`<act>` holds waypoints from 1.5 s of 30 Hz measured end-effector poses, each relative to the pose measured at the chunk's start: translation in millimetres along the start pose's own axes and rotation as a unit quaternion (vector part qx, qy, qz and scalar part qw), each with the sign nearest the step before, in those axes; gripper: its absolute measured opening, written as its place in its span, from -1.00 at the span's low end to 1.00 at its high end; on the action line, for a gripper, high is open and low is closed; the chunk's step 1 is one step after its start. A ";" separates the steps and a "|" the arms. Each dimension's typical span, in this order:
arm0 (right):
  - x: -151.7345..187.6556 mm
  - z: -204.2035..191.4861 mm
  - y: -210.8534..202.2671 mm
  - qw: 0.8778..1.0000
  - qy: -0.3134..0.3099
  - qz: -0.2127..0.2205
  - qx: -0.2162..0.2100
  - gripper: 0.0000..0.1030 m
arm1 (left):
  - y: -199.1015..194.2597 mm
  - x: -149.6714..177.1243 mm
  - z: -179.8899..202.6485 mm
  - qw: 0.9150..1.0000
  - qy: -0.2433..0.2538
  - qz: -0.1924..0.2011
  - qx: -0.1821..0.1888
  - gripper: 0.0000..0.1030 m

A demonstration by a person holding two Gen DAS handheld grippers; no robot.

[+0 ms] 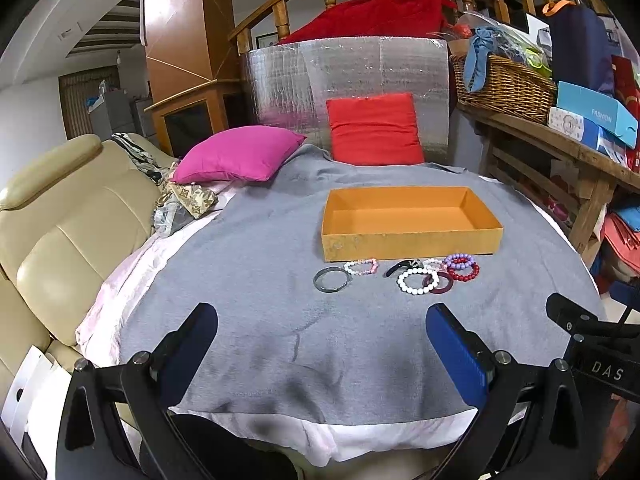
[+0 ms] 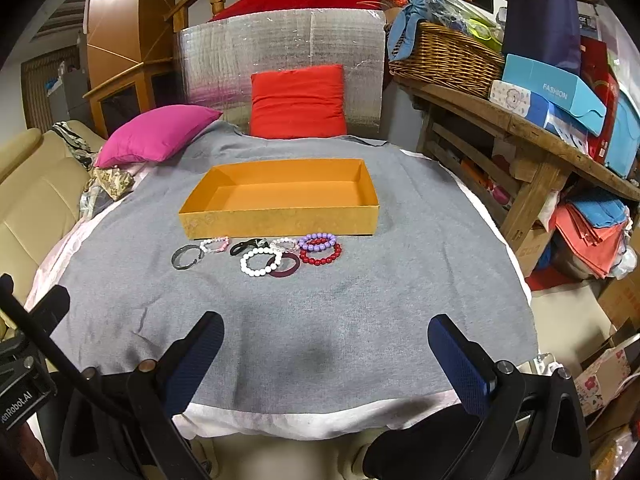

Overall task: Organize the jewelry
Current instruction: 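Move both tools down toward the bracelets in front of the orange box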

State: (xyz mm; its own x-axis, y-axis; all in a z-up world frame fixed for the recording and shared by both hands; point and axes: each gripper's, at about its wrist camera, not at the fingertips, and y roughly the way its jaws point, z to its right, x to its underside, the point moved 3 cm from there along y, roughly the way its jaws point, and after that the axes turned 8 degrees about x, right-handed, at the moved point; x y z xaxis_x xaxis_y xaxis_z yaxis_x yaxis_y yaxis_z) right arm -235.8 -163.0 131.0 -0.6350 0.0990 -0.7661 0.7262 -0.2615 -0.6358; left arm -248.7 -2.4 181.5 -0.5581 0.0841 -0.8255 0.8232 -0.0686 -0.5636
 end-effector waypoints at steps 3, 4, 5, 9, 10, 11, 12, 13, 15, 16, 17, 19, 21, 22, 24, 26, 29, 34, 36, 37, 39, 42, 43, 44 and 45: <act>-2.2 1.3 2.3 1.000 0.002 0.000 0.001 1.00 | 3.6 0.1 0.9 1.000 0.002 -0.002 0.000 1.00; -3.2 1.5 3.3 1.000 0.003 0.000 0.001 1.00 | 4.8 0.2 0.9 1.000 0.003 -0.002 0.000 1.00; -4.0 1.3 4.7 1.000 0.003 0.000 0.001 1.00 | 6.3 0.1 0.9 1.000 0.003 -0.003 0.000 1.00; -8.2 0.8 12.3 1.000 0.006 -0.003 0.001 1.00 | 14.6 -0.3 0.9 1.000 0.003 -0.008 -0.001 1.00; -9.2 1.1 14.4 1.000 0.007 -0.004 0.001 1.00 | 17.5 -0.7 0.7 1.000 0.003 -0.010 0.000 1.00; -10.3 0.6 17.4 1.000 0.007 -0.005 0.001 1.00 | 20.5 -1.0 0.6 1.000 0.003 -0.011 0.000 1.00; -11.5 0.2 21.0 1.000 0.008 -0.007 0.002 1.00 | 24.1 -1.3 0.4 1.000 0.003 -0.013 0.000 1.00; -12.6 -0.4 23.9 1.000 0.008 -0.008 0.002 1.00 | 28.3 -1.8 0.1 1.000 0.003 -0.014 -0.001 1.00; -15.3 -1.4 32.2 1.000 0.007 -0.011 0.004 1.00 | 37.8 -3.3 -0.1 1.000 0.004 -0.019 0.001 1.00; -16.9 -2.2 38.4 1.000 0.007 -0.014 0.005 1.00 | 43.0 -3.9 -0.2 1.000 0.004 -0.021 0.001 1.00; -18.1 -2.4 42.9 1.000 0.008 -0.016 0.006 1.00 | 48.3 -4.0 -0.3 1.000 0.005 -0.024 0.001 1.00; -20.9 -2.9 56.1 1.000 0.011 -0.022 0.007 1.00 | 65.5 -5.2 -1.3 0.999 0.003 -0.035 0.004 1.00; -23.9 -3.0 71.7 0.999 0.016 -0.030 0.008 1.00 | 84.0 -6.4 -1.2 0.999 0.002 -0.046 0.006 1.00; -26.3 -3.0 82.2 0.999 0.019 -0.034 0.009 1.00 | 92.6 -7.4 -1.1 0.999 0.001 -0.049 0.006 1.00; -29.9 -2.7 97.6 0.999 0.023 -0.039 0.008 1.00 | 109.9 -9.2 -0.9 0.998 -0.002 -0.054 0.008 1.00; -33.8 -1.9 116.1 0.999 0.029 -0.046 0.000 1.00 | 128.6 -12.5 -0.9 0.998 -0.005 -0.058 0.010 1.00; -39.1 0.0 142.0 0.998 0.040 -0.051 -0.021 1.00 | 155.9 -17.4 2.1 0.998 0.001 -0.054 0.010 1.00; -48.4 13.1 186.3 0.991 0.073 -0.062 -0.088 0.96 | 197.5 -27.6 9.3 0.998 0.023 -0.059 0.026 1.00; -52.2 21.6 206.1 0.986 0.099 -0.078 -0.111 0.87 | 216.7 -32.9 12.2 0.997 0.031 -0.064 0.028 1.00; -53.9 27.0 218.8 0.980 0.120 -0.092 -0.130 0.82 | 224.1 -34.4 12.7 0.997 0.031 -0.066 0.032 1.00; -55.1 32.5 237.8 0.970 0.150 -0.116 -0.155 0.61 | 240.4 -34.6 12.9 0.996 0.027 -0.074 0.038 1.00; -57.2 29.5 261.4 0.962 0.161 -0.143 -0.169 0.38 | 258.7 -28.8 12.9 0.994 0.016 -0.097 0.052 1.00; -57.5 25.5 267.6 0.961 0.157 -0.151 -0.172 0.32 | 264.5 -26.4 13.6 0.993 0.013 -0.104 0.055 1.00; -57.1 21.5 273.3 0.959 0.154 -0.160 -0.175 0.17 | 269.0 -24.3 15.0 0.992 0.014 -0.109 0.055 1.00; -56.3 16.4 280.6 0.956 0.153 -0.173 -0.178 0.08 | 272.7 -22.9 16.8 0.992 0.016 -0.115 0.056 1.00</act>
State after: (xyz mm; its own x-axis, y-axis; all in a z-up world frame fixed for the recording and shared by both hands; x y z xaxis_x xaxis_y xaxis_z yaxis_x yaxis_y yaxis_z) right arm -0.6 -257.7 -2.7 -0.7866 0.4114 -0.4605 0.5643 0.1760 -0.8066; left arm -13.2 -39.7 46.2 -0.7242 0.1408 -0.6750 0.6576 -0.1537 -0.7376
